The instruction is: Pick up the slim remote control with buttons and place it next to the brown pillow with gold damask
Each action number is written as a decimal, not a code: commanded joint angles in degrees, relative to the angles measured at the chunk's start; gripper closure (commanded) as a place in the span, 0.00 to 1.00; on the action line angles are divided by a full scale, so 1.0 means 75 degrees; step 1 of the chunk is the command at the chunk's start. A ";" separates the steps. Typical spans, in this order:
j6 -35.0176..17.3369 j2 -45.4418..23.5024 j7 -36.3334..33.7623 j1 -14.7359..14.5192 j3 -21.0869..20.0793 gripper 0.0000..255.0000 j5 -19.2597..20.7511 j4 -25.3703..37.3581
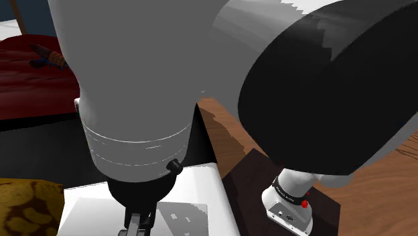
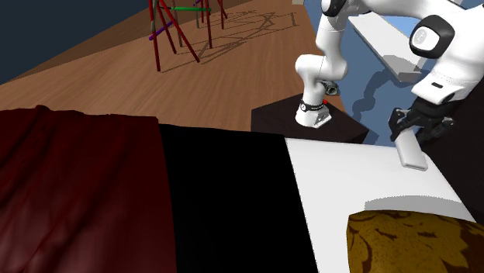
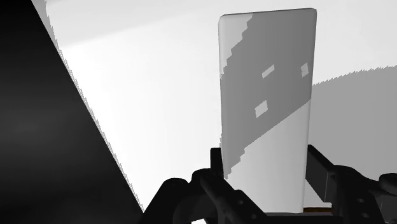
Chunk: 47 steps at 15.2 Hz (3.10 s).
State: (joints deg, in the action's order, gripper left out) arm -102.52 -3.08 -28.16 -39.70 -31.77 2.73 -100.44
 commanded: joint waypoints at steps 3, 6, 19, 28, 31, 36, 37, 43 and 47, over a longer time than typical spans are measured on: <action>-0.0425 0.0009 -0.0017 0.0002 0.0001 1.00 0.0001 -0.0426; -0.0725 -0.0031 -0.0040 0.0000 0.0002 1.00 0.0028 -0.0692; -0.1990 -0.0397 -0.0226 -0.0038 0.0014 1.00 0.0271 -0.1654; -0.2832 -0.0820 -0.0443 -0.0094 0.0059 1.00 0.0572 -0.2145; -0.3104 -0.0989 -0.0532 -0.0121 0.0087 1.00 0.0698 -0.2278; -0.3548 -0.1299 -0.0698 -0.0179 0.0153 1.00 0.0935 -0.2465; -0.3648 -0.1375 -0.0740 -0.0195 0.0172 1.00 0.0994 -0.2502; -0.3648 -0.1375 -0.0739 -0.0196 0.0174 1.00 0.0994 -0.2502; -0.3648 -0.1377 -0.0740 -0.0197 0.0174 0.00 0.0995 -0.2500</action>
State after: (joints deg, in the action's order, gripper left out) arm -129.88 -13.41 -33.71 -41.17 -30.46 10.19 -119.19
